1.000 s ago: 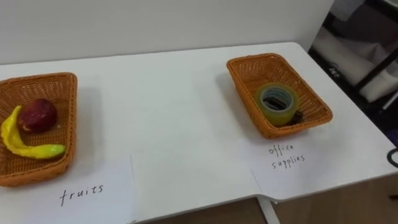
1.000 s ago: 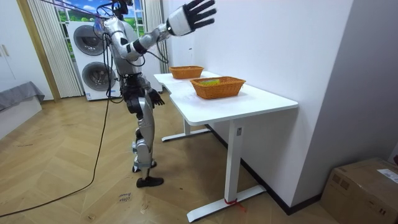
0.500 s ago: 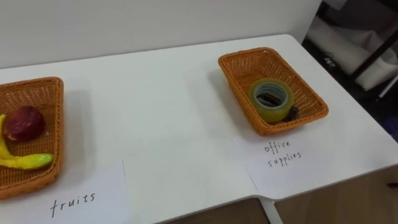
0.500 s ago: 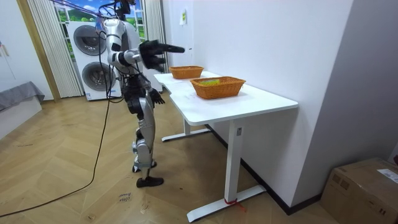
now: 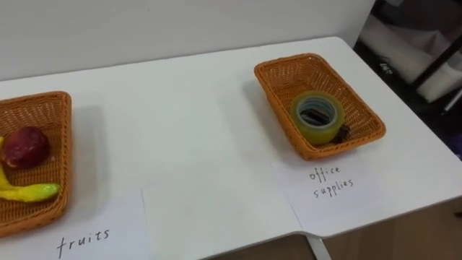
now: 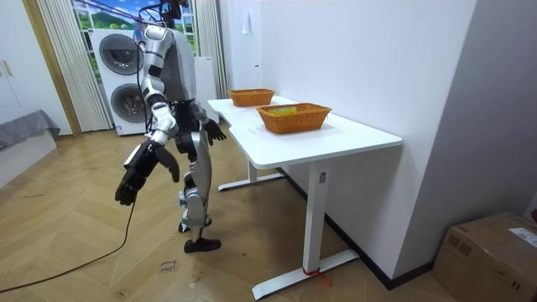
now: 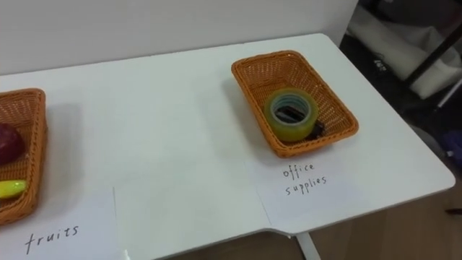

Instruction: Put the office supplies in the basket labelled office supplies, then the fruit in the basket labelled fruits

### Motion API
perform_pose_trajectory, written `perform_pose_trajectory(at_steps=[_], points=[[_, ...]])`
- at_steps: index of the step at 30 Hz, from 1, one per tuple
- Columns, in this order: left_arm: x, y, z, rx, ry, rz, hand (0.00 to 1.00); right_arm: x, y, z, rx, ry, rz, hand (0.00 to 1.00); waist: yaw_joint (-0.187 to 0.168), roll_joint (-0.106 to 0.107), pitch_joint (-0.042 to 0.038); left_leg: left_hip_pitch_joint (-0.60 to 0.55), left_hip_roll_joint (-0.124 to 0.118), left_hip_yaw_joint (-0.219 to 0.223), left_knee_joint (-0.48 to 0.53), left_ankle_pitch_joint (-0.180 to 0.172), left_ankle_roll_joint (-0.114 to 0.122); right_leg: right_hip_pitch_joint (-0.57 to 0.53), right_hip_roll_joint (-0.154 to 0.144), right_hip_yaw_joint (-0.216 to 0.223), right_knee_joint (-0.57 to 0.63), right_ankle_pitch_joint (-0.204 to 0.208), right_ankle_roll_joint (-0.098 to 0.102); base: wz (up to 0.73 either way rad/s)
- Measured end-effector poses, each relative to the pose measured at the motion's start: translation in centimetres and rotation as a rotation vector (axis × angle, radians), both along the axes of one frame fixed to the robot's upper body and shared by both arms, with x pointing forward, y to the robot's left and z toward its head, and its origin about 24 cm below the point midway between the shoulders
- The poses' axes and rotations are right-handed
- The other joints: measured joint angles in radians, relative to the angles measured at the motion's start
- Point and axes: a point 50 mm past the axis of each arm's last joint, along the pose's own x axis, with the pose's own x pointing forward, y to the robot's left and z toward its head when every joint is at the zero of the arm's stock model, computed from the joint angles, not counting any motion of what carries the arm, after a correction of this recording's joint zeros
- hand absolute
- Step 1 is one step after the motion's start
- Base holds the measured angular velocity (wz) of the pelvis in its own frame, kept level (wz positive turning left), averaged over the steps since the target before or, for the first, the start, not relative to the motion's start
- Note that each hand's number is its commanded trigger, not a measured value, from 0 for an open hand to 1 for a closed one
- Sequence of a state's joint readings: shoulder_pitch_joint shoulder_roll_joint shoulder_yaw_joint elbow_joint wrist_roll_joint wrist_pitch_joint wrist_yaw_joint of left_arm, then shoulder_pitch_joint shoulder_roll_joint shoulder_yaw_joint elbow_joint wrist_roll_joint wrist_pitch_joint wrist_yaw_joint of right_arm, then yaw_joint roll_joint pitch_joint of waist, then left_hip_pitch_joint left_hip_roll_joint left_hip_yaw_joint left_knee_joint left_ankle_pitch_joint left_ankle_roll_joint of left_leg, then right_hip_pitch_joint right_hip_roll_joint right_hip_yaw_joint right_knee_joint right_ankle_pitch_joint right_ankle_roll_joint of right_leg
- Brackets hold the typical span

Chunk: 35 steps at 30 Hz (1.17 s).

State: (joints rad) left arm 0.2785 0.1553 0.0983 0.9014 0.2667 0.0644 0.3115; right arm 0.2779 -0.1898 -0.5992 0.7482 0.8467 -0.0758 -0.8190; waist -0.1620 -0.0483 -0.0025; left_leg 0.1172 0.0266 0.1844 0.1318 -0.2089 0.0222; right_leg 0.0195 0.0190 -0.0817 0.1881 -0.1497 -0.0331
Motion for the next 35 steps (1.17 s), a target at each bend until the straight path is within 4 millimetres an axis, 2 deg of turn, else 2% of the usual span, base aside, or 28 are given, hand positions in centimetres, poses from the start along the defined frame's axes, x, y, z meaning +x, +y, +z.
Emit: perform_pose_trajectory(at_steps=[3,4,8,11,14,17,18,20,23,26,28,35], points=[[-0.3,-0.1,-0.1,-0.011,0.011,0.003,0.00,-1.4,2.0,-1.7,0.098,0.012,-0.003,0.00,0.001,0.004,0.0008,0.014,-0.001,0.002,-0.003,-0.003,-0.003,-0.001,-0.002,0.000,0.019,-0.016,-0.001,-0.05],[-0.5,-0.2,-0.2,-0.018,0.020,0.013,0.00,-2.0,2.8,-2.6,0.149,0.027,0.002,0.00,0.002,0.009,-0.0076,0.015,0.000,0.003,-0.003,-0.006,-0.005,0.000,0.000,0.002,0.019,-0.017,-0.002,-0.06],[-1.2,-1.1,-0.6,-0.065,0.043,0.021,0.00,-3.3,5.7,-4.8,0.304,0.022,0.086,0.00,0.009,0.019,-0.0098,0.021,0.001,0.000,0.000,-0.011,-0.005,0.014,0.000,-0.003,0.015,-0.018,-0.002,0.00],[-1.9,-0.9,-0.9,-0.082,0.077,0.060,0.00,-3.7,8.2,-6.3,0.465,0.031,0.268,0.00,0.033,0.023,-0.0103,0.035,0.004,0.002,0.001,-0.018,-0.008,0.018,0.002,-0.001,0.017,-0.023,-0.005,-0.09],[-2.1,-1.2,-1.1,-0.093,0.092,0.074,0.00,-2.9,9.8,-7.1,0.587,0.092,0.637,0.00,0.065,0.031,-0.0090,0.035,0.003,0.003,0.004,-0.019,-0.007,0.019,0.002,-0.003,0.016,-0.023,-0.004,0.00],[-2.1,-1.4,-1.2,-0.109,0.099,0.091,0.00,-1.0,10.8,-7.5,0.651,0.127,0.922,0.00,0.091,0.034,-0.0070,0.036,0.004,0.002,0.003,-0.019,-0.007,0.017,0.002,-0.003,0.015,-0.023,-0.004,0.00],[-2.1,-1.4,-1.3,-0.115,0.099,0.101,0.00,-0.8,11.0,-7.5,0.661,0.133,0.963,0.00,0.093,0.035,-0.0067,0.037,0.004,0.002,0.003,-0.019,-0.007,0.017,0.003,-0.001,0.015,-0.023,-0.004,0.00],[-2.6,-1.8,-1.5,-0.137,0.112,0.130,0.00,1.1,11.4,-7.6,0.667,0.140,1.126,0.00,0.115,0.039,-0.0039,0.037,0.005,0.002,0.003,-0.019,-0.008,0.021,0.004,-0.004,0.013,-0.023,-0.004,0.00],[-2.5,-2.3,-1.6,-0.145,0.124,0.097,0.00,2.7,11.7,-7.5,0.654,0.168,1.273,0.00,0.122,0.040,-0.0007,0.038,0.004,-0.011,0.004,-0.021,-0.008,0.036,0.002,-0.021,-0.002,-0.023,-0.004,0.15],[-2.6,-2.6,-1.7,-0.151,0.133,0.081,0.00,3.5,11.8,-7.5,0.640,0.219,1.382,0.00,0.143,0.038,0.0012,0.034,0.003,-0.025,0.003,-0.021,-0.008,0.037,0.001,-0.029,-0.006,-0.024,-0.003,0.13],[-2.9,-2.6,-1.7,-0.151,0.144,0.082,0.00,3.8,11.8,-7.4,0.631,0.235,1.414,0.00,0.145,0.037,0.0026,0.033,0.002,-0.033,0.003,-0.021,-0.009,0.045,0.001,-0.035,-0.018,-0.023,-0.003,0.11],[-3.6,-2.6,-1.8,-0.146,0.176,0.094,0.00,3.6,12.0,-7.5,0.641,0.243,1.416,0.00,0.147,0.036,0.0074,0.032,-0.002,-0.051,0.003,-0.023,-0.010,0.063,0.001,-0.051,-0.032,-0.024,-0.003,0.09]])
